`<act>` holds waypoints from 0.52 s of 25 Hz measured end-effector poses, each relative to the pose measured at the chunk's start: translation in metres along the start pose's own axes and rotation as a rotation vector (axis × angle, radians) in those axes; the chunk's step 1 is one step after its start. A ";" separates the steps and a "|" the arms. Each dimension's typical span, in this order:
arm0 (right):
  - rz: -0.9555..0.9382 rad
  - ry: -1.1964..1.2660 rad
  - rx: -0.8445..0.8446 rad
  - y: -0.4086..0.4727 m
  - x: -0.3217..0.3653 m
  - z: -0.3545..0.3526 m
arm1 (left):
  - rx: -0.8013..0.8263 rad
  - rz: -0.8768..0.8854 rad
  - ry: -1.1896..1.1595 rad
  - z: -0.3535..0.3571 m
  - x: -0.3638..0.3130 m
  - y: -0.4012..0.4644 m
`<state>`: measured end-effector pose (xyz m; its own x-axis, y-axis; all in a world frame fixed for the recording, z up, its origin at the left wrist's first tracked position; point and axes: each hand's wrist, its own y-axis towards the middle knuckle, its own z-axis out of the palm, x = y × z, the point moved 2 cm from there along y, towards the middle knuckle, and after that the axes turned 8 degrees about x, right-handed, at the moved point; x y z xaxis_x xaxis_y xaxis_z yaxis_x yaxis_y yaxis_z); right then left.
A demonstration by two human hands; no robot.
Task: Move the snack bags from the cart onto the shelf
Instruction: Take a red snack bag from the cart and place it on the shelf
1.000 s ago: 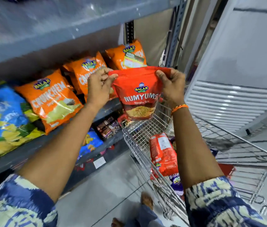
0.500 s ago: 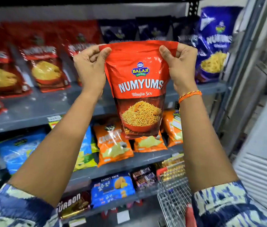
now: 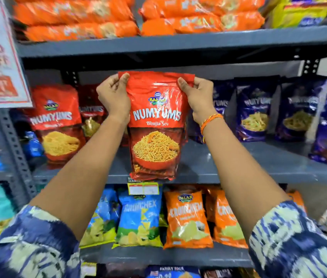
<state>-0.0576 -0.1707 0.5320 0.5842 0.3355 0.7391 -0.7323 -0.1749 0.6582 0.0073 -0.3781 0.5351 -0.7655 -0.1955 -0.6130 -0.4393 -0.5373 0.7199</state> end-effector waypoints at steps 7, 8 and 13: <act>0.062 -0.007 -0.002 0.052 -0.048 0.063 | -0.097 -0.053 0.095 -0.044 0.044 0.062; 0.083 -0.026 -0.011 0.058 -0.058 0.069 | -0.134 -0.071 0.101 -0.047 0.052 0.067; 0.110 -0.060 -0.043 0.088 -0.092 0.091 | -0.188 -0.080 0.121 -0.062 0.082 0.091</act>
<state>-0.1444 -0.3014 0.5348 0.5182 0.2597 0.8148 -0.8069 -0.1672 0.5665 -0.0665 -0.4944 0.5301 -0.6651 -0.2371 -0.7081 -0.3924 -0.6958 0.6016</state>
